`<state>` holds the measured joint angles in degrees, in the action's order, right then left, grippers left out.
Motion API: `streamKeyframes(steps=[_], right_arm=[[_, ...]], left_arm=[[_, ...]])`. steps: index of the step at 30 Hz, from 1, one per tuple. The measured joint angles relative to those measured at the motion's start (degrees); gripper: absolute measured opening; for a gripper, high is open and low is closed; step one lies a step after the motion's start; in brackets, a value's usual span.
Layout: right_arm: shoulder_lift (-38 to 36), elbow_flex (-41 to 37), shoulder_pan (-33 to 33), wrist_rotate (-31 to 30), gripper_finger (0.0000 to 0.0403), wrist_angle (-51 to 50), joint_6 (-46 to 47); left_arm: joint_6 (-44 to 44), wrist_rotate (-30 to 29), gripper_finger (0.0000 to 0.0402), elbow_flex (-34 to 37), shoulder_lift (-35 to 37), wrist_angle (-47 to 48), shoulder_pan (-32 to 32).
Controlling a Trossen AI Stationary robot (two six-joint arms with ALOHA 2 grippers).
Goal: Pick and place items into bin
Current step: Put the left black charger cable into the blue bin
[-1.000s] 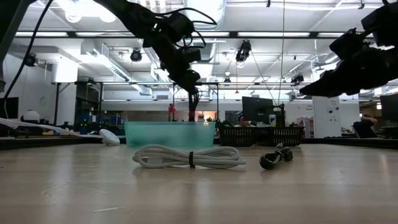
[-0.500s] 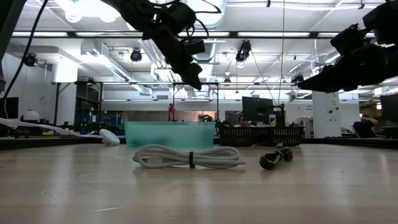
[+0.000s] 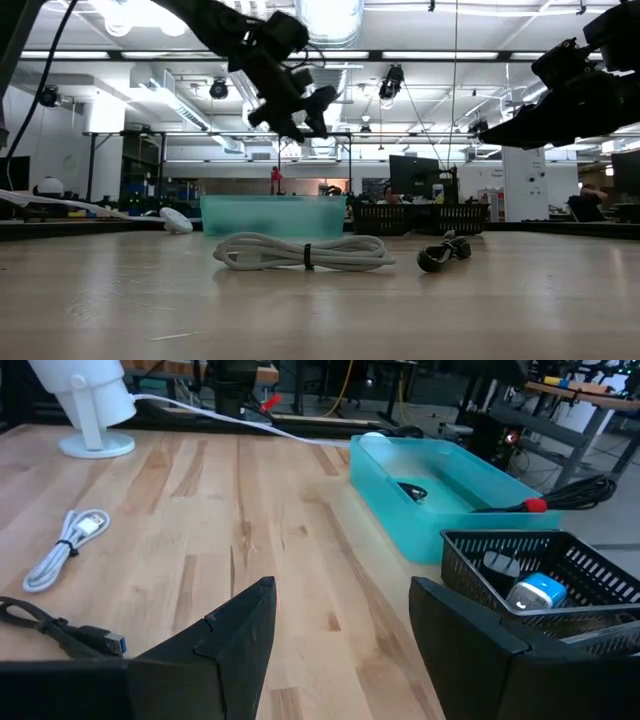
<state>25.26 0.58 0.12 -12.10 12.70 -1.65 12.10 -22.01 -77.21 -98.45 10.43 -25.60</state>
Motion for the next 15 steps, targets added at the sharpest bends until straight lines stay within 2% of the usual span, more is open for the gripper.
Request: streamKeyframes(steps=[2,5,12,15], right_arm=[[0.0,0.0,0.0,0.0,0.0215,0.0,0.0],[0.0,0.0,0.0,0.0,0.0215,0.1,0.0],[0.0,0.0,0.0,0.0,0.0215,0.6,-1.4],[0.0,0.0,0.0,0.0,0.0215,1.0,-1.5]], left_arm=[[8.6,3.9,0.0262,0.0,-0.1,0.0,-1.8],[14.5,6.0,0.0262,0.1,-0.5,-0.9,-3.5],[14.1,7.0,0.0262,0.1,-6.1,-11.4,-4.5],[11.5,7.0,0.0262,-1.6,-9.2,-13.8,-4.5]])
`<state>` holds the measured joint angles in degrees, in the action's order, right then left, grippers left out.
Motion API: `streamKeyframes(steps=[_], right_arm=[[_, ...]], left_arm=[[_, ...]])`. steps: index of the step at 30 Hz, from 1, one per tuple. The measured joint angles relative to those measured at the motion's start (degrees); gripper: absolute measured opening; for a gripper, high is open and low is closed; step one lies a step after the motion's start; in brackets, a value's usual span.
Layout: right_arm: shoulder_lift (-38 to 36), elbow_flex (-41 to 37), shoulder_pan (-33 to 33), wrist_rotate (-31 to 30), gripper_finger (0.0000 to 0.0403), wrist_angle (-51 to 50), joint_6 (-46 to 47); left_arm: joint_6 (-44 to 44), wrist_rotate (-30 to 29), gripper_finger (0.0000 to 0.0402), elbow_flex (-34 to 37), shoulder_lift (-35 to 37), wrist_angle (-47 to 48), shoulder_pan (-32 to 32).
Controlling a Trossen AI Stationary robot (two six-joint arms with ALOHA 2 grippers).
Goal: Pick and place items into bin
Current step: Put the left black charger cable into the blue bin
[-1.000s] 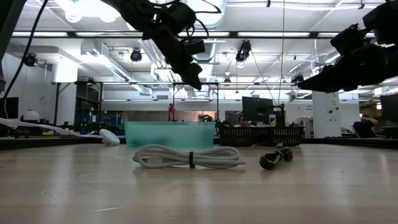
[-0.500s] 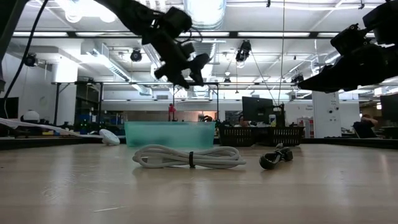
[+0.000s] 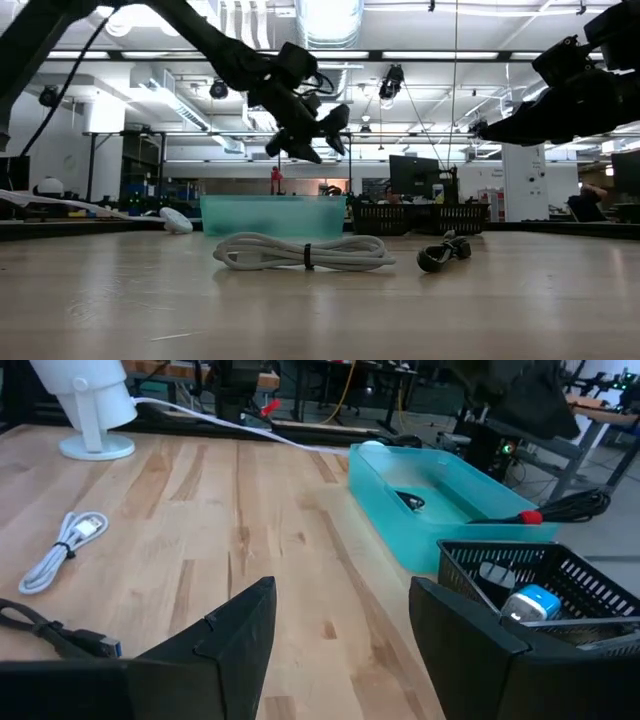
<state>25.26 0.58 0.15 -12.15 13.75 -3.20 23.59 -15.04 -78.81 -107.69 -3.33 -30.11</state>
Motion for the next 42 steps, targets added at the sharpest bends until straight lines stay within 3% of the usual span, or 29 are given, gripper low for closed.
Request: streamKeyframes(steps=[15,20,31,42], right_arm=[[0.0,0.0,0.0,0.0,0.0215,0.1,0.2],[0.0,0.0,0.0,0.1,0.0215,0.1,0.2],[0.0,0.0,0.0,0.1,0.0215,0.1,0.2],[0.0,0.0,0.0,0.1,0.0215,0.1,0.2]], left_arm=[[0.0,-3.2,0.0262,-10.4,-12.3,-0.7,-1.1],[0.0,-6.3,0.0262,-10.6,-13.0,-0.2,-1.4],[-0.1,-6.6,0.0262,-10.2,-13.0,0.0,-2.2],[0.4,-1.8,0.0262,-10.1,-13.0,3.0,-4.7]])
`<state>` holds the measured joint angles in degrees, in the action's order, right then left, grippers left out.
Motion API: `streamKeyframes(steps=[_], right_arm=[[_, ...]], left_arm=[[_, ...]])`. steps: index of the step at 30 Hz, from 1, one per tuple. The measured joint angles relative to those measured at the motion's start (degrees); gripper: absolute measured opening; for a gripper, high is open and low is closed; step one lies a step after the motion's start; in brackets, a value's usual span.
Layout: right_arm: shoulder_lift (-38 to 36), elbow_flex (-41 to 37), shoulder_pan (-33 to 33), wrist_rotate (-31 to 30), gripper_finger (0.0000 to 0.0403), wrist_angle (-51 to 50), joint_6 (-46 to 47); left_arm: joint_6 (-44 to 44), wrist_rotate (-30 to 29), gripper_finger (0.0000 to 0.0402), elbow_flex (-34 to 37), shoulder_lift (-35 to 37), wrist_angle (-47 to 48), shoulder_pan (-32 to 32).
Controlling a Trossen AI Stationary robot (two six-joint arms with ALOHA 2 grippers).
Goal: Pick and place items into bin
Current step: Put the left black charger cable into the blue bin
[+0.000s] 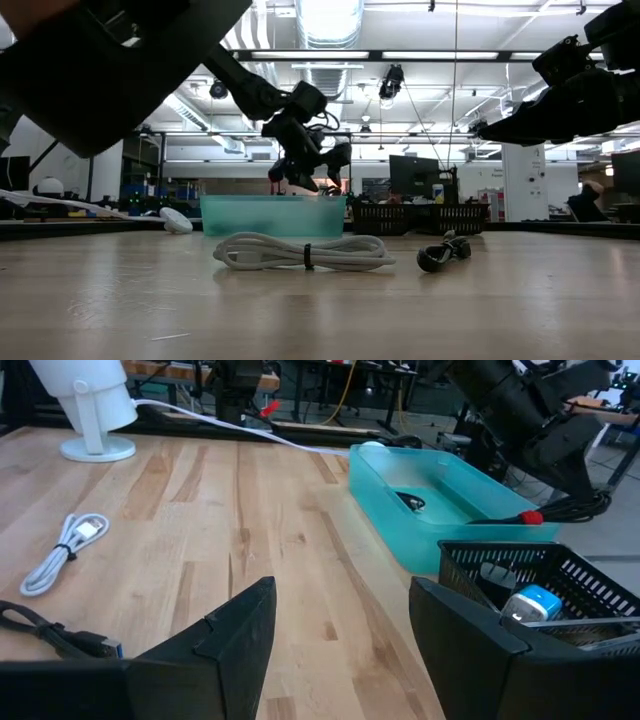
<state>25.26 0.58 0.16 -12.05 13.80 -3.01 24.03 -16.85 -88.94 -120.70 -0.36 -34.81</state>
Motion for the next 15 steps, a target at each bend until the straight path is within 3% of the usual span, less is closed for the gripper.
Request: streamKeyframes(steps=[15], right_arm=[[0.0,0.0,0.0,0.0,0.0215,0.0,0.0]], left_arm=[[1.1,0.1,0.0262,0.1,0.0,0.1,-0.4]])
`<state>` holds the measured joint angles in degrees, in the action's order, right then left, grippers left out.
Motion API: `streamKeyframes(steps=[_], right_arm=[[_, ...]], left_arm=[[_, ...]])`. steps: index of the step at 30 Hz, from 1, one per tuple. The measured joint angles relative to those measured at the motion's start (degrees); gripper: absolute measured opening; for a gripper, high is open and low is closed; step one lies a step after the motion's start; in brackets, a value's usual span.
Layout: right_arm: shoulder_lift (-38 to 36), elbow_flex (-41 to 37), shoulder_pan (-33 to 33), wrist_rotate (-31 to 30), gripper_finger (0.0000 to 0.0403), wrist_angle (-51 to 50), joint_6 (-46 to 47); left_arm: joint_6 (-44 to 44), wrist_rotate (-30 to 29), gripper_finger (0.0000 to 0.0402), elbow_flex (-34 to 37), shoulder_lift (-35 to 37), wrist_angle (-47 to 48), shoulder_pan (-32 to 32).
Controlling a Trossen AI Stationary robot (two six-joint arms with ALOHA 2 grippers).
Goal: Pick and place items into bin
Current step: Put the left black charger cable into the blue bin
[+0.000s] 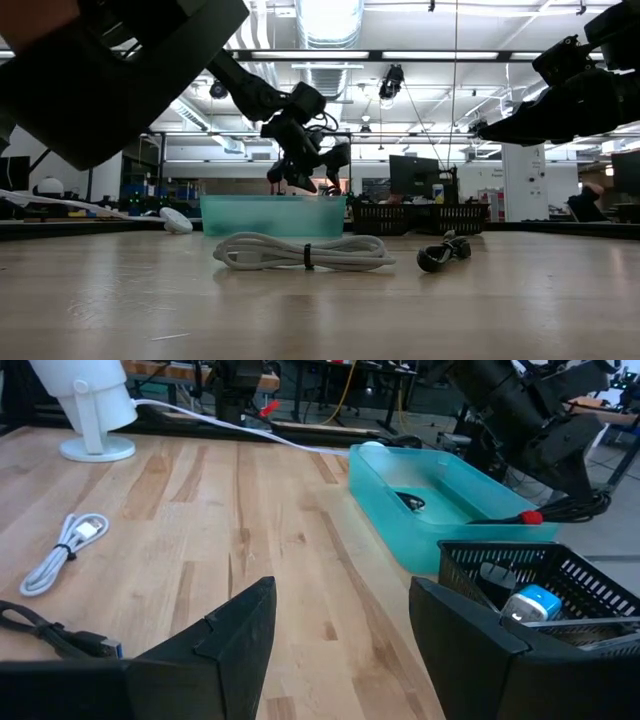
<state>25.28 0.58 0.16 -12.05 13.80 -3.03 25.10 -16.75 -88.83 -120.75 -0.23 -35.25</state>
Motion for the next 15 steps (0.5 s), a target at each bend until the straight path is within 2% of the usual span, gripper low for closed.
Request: streamKeyframes(steps=[5,15], right_arm=[[0.0,0.0,0.0,0.0,0.0215,0.0,-0.1],[0.0,0.0,0.0,0.0,0.0215,0.0,-0.1]], left_arm=[[0.0,1.2,0.0246,0.0,0.0,0.3,0.0],[0.1,2.0,0.016,0.0,-0.1,0.9,0.0]])
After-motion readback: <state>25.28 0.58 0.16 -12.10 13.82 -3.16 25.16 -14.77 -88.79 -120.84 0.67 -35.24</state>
